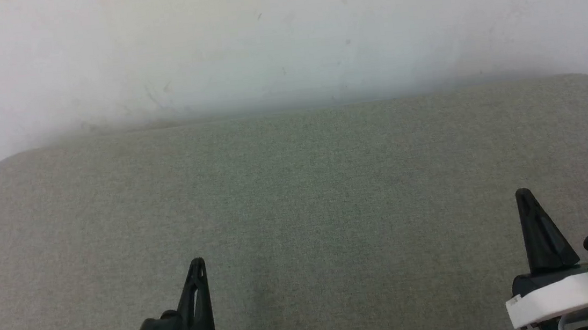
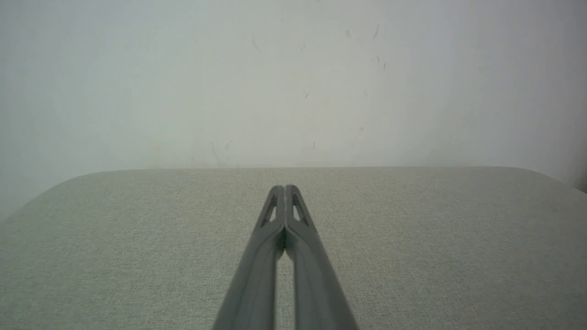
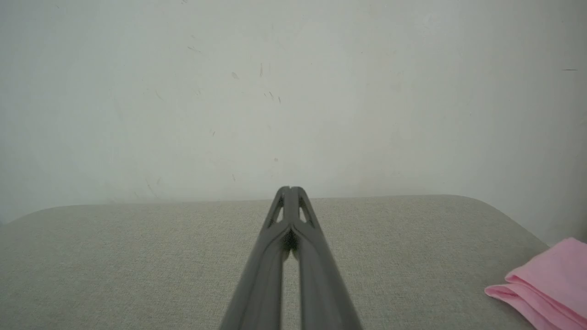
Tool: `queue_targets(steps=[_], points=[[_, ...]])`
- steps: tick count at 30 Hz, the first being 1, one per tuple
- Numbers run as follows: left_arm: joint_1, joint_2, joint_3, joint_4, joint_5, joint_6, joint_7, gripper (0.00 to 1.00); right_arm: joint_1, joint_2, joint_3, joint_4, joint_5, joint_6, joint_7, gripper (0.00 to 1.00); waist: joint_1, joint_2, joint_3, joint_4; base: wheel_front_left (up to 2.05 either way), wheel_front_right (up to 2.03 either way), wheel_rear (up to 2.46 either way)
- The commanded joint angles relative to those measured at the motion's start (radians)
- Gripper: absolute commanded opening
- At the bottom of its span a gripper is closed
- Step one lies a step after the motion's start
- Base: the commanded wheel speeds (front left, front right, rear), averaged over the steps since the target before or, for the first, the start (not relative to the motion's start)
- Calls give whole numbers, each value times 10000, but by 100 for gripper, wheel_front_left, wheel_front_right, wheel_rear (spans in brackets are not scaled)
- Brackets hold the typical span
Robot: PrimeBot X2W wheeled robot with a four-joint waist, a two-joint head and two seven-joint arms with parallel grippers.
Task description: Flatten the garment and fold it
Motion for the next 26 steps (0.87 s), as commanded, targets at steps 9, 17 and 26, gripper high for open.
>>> queue_targets(steps=[9, 17, 26], points=[[-108, -6, 149, -55, 103, -103, 216, 0, -59, 7, 57, -47, -157, -1, 196, 0, 0, -1, 17, -2, 0, 0, 0], [-173, -10, 251, -88, 165, -169, 382, 0, -95, 11, 91, -77, -253, -2, 360, 0, 0, -1, 32, -3, 0, 0, 0], [-247, -14, 366, -124, 234, -243, 570, 0, -135, 14, 129, -110, -362, -3, 544, 0, 0, -1, 48, -4, 0, 0, 0]])
